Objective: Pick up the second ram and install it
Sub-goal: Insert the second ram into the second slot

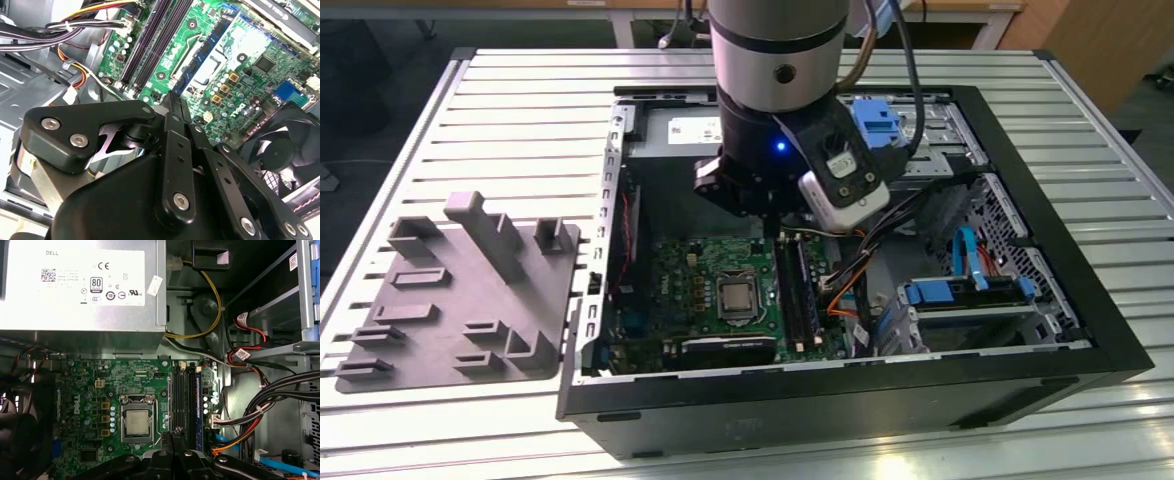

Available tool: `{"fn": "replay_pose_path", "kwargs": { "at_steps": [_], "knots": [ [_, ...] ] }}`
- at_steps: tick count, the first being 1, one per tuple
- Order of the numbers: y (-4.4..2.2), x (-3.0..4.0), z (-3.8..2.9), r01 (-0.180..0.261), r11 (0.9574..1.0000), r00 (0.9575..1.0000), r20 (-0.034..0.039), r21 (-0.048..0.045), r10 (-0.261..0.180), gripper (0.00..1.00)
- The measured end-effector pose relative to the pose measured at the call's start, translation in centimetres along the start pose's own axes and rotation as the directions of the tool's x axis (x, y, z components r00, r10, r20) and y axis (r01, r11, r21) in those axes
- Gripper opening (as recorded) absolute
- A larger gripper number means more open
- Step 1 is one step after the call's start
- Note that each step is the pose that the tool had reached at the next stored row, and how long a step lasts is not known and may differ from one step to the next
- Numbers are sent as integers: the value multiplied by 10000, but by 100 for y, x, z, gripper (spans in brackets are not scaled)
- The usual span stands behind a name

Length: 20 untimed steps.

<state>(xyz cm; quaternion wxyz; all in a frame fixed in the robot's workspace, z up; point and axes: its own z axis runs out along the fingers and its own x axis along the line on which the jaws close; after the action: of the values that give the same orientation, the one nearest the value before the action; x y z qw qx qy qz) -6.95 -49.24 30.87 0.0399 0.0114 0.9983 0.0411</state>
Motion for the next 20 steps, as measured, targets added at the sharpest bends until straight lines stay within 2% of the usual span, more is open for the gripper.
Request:
{"fn": "replay_pose_path", "kwargs": {
  "at_steps": [8,20],
  "knots": [
    [-2,-2,21,-68,10000,10000,6,-1,68,12],
    [-5,0,55,-76,10000,10000,4,-51,76,12]
  ]
}}
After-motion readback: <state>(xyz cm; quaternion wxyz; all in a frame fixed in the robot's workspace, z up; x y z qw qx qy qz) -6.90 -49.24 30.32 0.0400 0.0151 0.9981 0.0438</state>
